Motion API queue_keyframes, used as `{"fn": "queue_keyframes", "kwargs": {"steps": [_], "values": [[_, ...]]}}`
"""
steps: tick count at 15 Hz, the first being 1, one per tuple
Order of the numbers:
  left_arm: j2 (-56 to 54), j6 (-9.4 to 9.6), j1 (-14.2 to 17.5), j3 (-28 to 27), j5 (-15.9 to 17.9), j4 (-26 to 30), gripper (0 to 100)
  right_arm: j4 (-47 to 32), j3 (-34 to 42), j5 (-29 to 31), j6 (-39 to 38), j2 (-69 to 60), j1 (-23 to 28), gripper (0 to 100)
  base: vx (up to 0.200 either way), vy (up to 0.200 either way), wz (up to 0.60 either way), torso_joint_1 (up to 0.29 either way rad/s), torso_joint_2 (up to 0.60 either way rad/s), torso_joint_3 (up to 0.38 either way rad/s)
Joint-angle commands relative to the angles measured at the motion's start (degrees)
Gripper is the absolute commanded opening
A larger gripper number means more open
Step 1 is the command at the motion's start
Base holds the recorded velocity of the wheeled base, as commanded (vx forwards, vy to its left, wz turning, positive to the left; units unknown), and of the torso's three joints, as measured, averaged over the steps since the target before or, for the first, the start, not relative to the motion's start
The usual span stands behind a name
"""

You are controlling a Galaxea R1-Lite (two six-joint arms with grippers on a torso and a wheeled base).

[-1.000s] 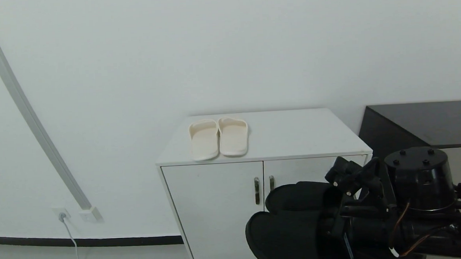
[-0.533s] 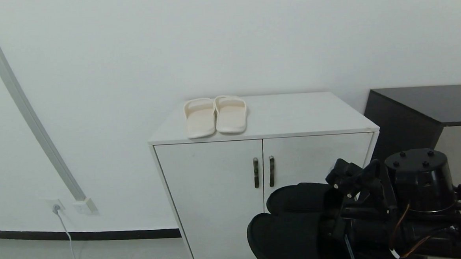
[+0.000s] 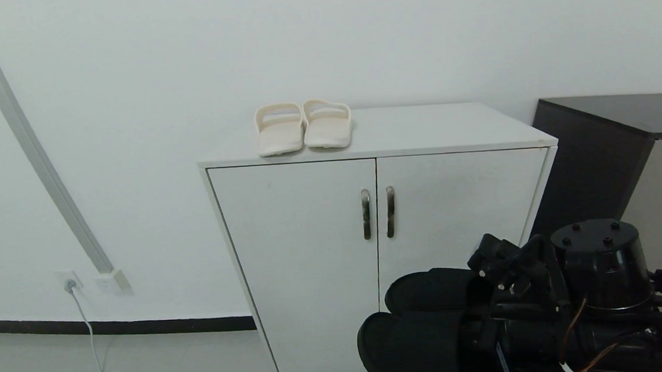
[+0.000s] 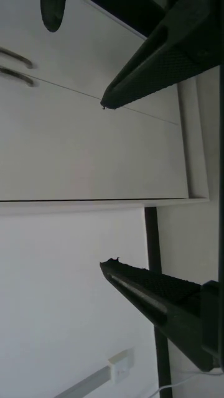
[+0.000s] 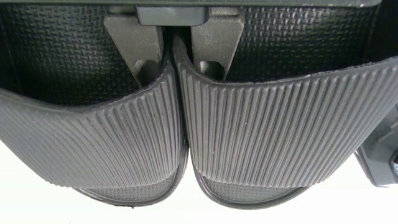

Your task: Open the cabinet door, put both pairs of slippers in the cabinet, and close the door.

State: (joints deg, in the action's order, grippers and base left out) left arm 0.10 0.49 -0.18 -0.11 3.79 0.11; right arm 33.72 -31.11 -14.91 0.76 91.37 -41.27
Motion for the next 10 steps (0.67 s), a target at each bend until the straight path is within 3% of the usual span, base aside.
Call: {"fn": "queue_keyframes", "kwargs": {"steps": [1, 7, 10], "values": [[-0.01, 0.04, 0.01, 0.02, -0.01, -0.02, 100, 0.03, 0.08, -0.03, 0.12, 0.13, -0.04, 0, 0.0, 0.0, 0.0, -0.115, 0.45, 0.344], [-0.01, 0.13, 0.01, 0.02, 0.08, -0.02, 100, 2.23, 1.4, -0.03, 0.47, 0.13, -0.13, 0, 0.0, 0.0, 0.0, -0.063, 0.43, 0.347], [0.08, 0.39, 0.01, -0.07, 0.16, 0.07, 100, 2.58, 2.02, 0.14, 1.62, 0.13, -0.13, 0, 0.0, 0.0, 0.0, 0.0, 0.0, 0.0]]}}
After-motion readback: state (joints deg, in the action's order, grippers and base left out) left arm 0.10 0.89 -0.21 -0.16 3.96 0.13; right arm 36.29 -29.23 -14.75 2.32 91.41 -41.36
